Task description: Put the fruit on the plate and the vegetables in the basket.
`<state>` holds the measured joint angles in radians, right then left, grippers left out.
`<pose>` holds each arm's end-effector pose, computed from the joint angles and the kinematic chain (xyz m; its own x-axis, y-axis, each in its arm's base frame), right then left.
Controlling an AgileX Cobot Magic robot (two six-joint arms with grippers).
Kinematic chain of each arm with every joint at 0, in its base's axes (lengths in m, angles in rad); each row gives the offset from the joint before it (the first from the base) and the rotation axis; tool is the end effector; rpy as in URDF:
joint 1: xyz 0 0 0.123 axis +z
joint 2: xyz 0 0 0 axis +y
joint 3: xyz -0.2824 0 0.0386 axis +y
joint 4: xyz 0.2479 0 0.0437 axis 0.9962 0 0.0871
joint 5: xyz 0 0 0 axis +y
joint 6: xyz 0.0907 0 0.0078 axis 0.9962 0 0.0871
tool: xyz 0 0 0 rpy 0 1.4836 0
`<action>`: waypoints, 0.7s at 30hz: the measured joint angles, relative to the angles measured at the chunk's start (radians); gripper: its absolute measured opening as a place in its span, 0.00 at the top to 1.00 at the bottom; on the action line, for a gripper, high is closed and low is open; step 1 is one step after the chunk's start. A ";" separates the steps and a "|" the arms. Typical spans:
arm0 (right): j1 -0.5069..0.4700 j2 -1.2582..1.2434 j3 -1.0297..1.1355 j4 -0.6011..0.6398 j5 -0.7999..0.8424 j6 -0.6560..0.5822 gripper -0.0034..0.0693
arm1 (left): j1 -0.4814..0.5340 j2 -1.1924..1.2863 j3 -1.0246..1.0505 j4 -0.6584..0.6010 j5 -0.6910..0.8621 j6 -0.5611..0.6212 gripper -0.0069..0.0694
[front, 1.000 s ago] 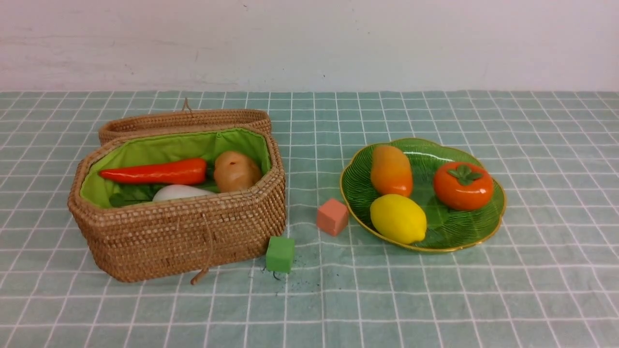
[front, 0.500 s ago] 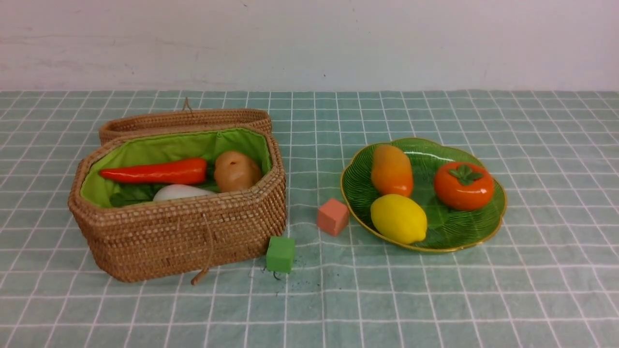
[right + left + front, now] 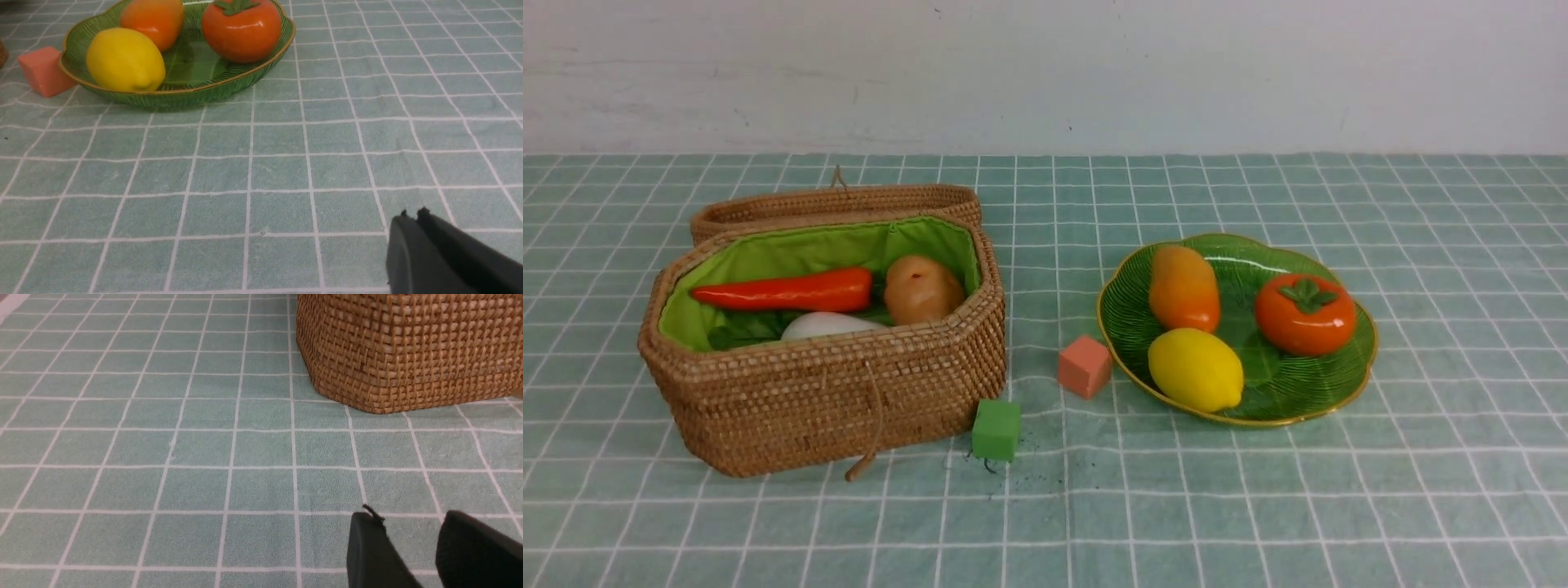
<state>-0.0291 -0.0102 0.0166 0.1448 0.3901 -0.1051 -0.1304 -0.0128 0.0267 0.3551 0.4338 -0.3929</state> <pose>0.0522 0.0035 0.1734 -0.3013 0.0377 -0.9528 -0.0145 0.9989 0.0441 0.0519 0.0067 0.1684 -0.3260 -0.0254 -0.9450 -0.0305 0.9994 -0.0163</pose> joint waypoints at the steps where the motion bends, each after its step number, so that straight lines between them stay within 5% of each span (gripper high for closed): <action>1: 0.000 0.000 0.000 0.000 0.000 0.000 0.92 | 0.000 0.000 0.000 0.000 0.000 0.000 0.60; 21: 0.000 0.000 0.000 0.000 0.000 0.000 0.90 | 0.000 0.000 0.000 0.000 0.000 0.000 0.60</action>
<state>-0.0291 -0.0102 0.0166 0.1448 0.3901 -0.1051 -0.1304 -0.0128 0.0267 0.3551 0.4338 -0.3929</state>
